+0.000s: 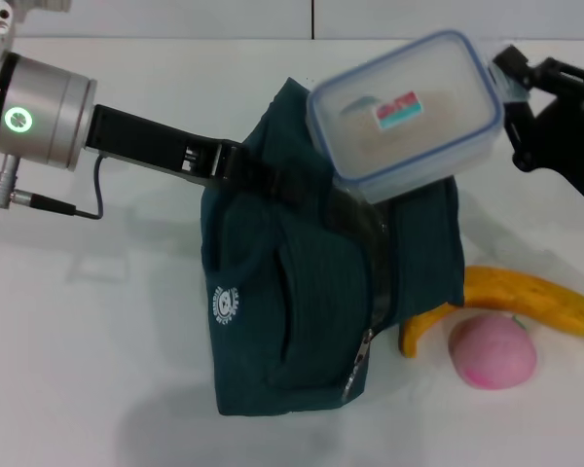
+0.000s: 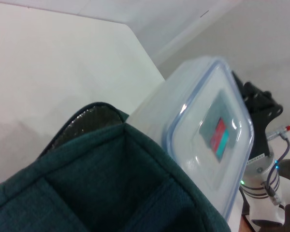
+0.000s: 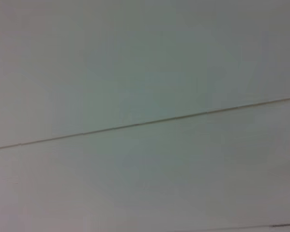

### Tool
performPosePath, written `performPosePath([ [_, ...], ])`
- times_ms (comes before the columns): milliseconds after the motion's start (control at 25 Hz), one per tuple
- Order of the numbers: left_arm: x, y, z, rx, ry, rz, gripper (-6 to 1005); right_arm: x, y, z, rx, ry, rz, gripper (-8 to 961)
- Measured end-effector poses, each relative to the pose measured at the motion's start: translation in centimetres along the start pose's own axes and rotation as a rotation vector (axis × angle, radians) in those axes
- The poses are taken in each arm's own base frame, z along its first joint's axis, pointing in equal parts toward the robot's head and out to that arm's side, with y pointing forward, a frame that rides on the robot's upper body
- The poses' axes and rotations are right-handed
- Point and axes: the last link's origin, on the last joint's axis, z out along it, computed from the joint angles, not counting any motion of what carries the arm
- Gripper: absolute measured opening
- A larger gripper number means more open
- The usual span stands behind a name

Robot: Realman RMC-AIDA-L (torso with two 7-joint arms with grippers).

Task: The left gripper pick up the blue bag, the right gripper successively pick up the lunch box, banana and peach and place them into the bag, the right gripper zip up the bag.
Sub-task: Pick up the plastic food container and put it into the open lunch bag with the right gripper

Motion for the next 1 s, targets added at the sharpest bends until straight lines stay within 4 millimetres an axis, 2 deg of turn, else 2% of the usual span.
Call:
performPosePath([
  [160, 0.0, 0.0, 0.0, 0.000, 0.003, 0.000, 39, -0.7, 0.1, -1.5, 0.018, -0.021, -0.041, 104],
  [320, 0.2, 0.0, 0.1, 0.004, 0.007, 0.004, 39, -0.6, 0.3, -1.7, 0.033, 0.026, -0.075, 104],
  [720, 1.6, 0.6, 0.7, 0.005, -0.005, 0.044, 39, 0.2, 0.8, 1.0, 0.059, 0.242, -0.241, 105],
  [1000, 1.8, 0.7, 0.6, 0.008, -0.008, 0.052, 40, 0.2, 1.2, 2.4, 0.061, 0.352, -0.458, 106],
])
